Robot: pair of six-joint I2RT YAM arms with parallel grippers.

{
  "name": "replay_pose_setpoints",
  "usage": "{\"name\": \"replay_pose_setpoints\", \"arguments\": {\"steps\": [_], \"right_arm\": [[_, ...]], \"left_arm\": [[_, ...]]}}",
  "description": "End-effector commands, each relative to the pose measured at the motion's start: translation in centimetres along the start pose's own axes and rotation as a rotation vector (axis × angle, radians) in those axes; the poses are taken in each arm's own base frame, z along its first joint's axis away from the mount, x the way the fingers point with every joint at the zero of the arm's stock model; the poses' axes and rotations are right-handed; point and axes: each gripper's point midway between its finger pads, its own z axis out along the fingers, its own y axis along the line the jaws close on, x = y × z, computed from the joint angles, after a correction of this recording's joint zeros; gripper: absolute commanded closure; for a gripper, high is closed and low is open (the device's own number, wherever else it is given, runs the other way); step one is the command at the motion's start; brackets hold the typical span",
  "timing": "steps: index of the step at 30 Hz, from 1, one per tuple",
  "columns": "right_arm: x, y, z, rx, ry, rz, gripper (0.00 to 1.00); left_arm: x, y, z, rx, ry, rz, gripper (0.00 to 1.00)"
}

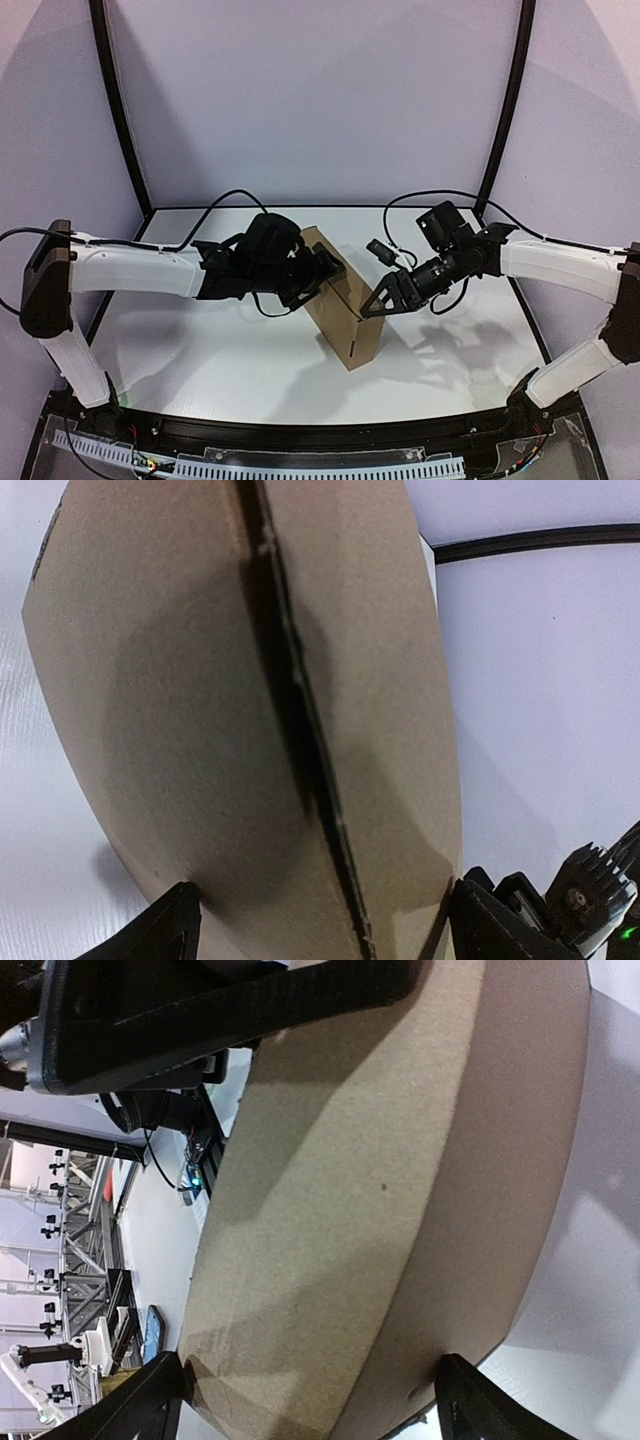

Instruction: Fold the paper box

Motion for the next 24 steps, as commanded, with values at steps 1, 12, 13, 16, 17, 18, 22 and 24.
{"name": "replay_pose_setpoints", "arguments": {"steps": [1, 12, 13, 16, 17, 18, 22, 24], "right_arm": [[2.8, -5.9, -0.1, 0.308, 0.078, 0.1, 0.11], [-2.8, -0.8, -6.8, 0.355, -0.185, -0.02, 0.03], [-2.4, -1.0, -6.6, 0.355, -0.169, -0.014, 0.03], [-1.9, -1.0, -5.4, 0.304, -0.135, -0.005, 0.06], [-1.8, -0.8, -5.0, 0.277, -0.125, -0.005, 0.06], [-1.7, -0.7, -4.7, 0.259, -0.119, -0.006, 0.07], [-1.7, -0.3, -3.4, 0.183, -0.084, -0.012, 0.08], [-1.5, -0.8, -3.0, 0.191, -0.065, -0.005, 0.08]], "left_arm": [[1.5, 3.8, 0.9, -0.147, 0.038, 0.02, 0.13], [1.1, 3.7, 0.5, -0.174, 0.03, 0.073, 0.1], [1.0, 3.6, 0.4, -0.173, 0.031, 0.076, 0.1], [1.0, 3.4, 0.5, -0.172, 0.033, 0.08, 0.09], [1.1, 3.4, 0.5, -0.172, 0.034, 0.082, 0.09], [1.1, 3.4, 0.4, -0.17, 0.036, 0.082, 0.09], [1.1, 3.3, 0.5, -0.168, 0.04, 0.084, 0.08], [1.2, 3.2, 0.5, -0.167, 0.041, 0.085, 0.08]]}}
